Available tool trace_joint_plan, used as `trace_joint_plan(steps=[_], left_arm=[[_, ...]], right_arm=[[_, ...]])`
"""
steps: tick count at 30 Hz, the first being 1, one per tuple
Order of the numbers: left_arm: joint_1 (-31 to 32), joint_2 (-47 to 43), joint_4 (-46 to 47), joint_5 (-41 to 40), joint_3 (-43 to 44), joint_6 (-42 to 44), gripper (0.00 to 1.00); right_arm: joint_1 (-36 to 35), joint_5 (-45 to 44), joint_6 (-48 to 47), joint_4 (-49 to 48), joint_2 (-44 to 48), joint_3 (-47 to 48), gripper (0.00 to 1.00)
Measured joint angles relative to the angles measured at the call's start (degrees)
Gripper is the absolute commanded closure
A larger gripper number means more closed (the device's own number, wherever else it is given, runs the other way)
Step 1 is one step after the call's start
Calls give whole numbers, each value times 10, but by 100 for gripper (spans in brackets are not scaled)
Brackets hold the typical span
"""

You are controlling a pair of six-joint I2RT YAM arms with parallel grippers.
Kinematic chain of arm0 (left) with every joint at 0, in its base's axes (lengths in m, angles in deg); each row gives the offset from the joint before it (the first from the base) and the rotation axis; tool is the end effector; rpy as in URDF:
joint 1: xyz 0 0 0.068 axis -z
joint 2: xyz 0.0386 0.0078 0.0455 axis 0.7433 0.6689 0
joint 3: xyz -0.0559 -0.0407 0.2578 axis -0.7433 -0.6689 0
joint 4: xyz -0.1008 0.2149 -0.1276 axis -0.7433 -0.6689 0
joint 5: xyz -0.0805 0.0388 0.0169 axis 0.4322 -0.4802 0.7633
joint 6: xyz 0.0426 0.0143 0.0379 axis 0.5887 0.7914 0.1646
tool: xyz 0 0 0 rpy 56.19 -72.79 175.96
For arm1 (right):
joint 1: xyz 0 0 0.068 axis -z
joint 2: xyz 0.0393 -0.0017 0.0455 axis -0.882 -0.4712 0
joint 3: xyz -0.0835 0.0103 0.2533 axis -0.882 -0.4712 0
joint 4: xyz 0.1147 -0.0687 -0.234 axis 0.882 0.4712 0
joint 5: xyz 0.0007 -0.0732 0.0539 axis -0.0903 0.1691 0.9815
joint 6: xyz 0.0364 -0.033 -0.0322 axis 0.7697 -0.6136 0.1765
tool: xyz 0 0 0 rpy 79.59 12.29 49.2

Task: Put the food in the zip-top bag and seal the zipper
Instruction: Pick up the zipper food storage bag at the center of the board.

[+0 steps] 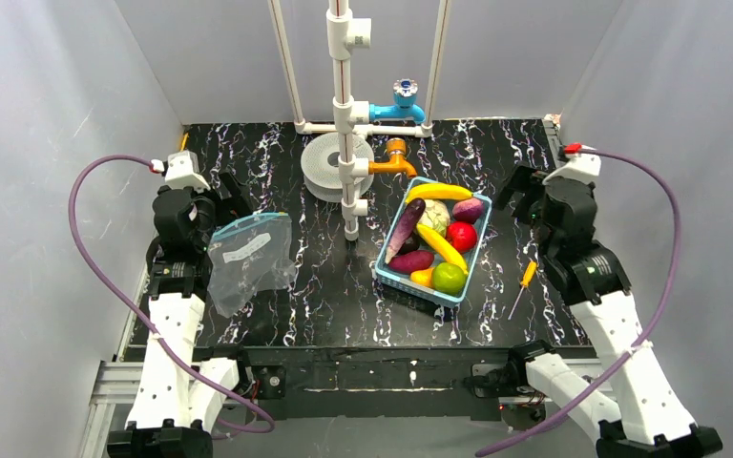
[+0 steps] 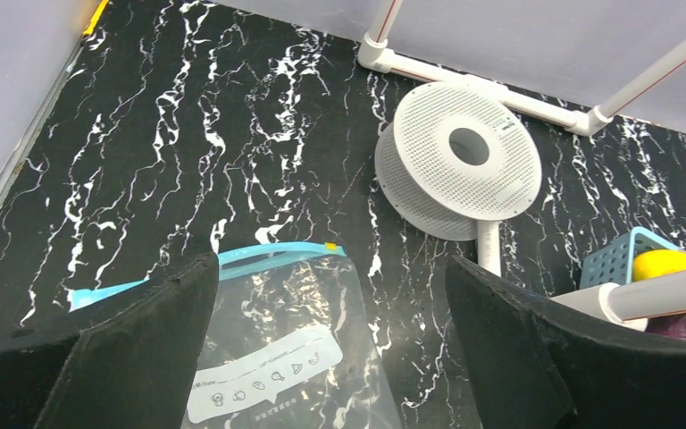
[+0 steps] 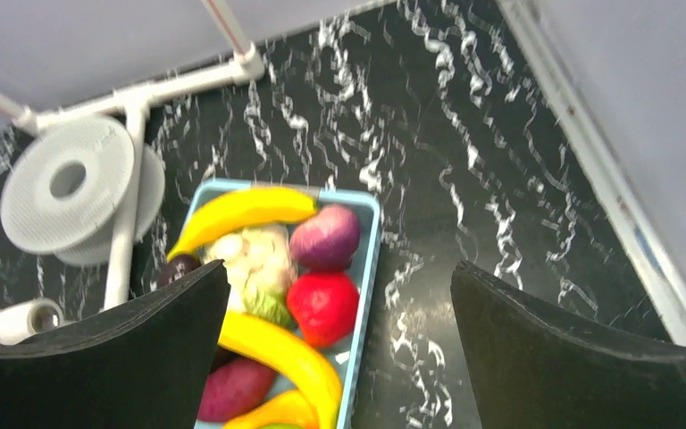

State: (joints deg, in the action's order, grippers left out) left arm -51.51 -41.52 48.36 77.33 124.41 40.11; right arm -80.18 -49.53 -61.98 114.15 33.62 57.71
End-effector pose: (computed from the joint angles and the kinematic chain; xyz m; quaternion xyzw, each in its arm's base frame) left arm 0.2109 0.0114 0.3583 -0.0985 0.7363 -0.0725 0.6655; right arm 0.1773 0.0385 0.3948 0.1555 0.7530 0.0322 0.6386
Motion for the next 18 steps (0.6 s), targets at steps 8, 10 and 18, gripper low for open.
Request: trace_joint_plan(steps=[8, 10, 18], left_arm=[[8, 9, 4, 11, 1, -18, 2], [8, 18, -3, 2, 6, -26, 2], [9, 92, -59, -81, 52, -68, 2]], right_arm=[[-28, 44, 46, 52, -55, -3, 0], [-29, 73, 54, 53, -56, -8, 0], [-63, 167, 84, 36, -91, -40, 0]])
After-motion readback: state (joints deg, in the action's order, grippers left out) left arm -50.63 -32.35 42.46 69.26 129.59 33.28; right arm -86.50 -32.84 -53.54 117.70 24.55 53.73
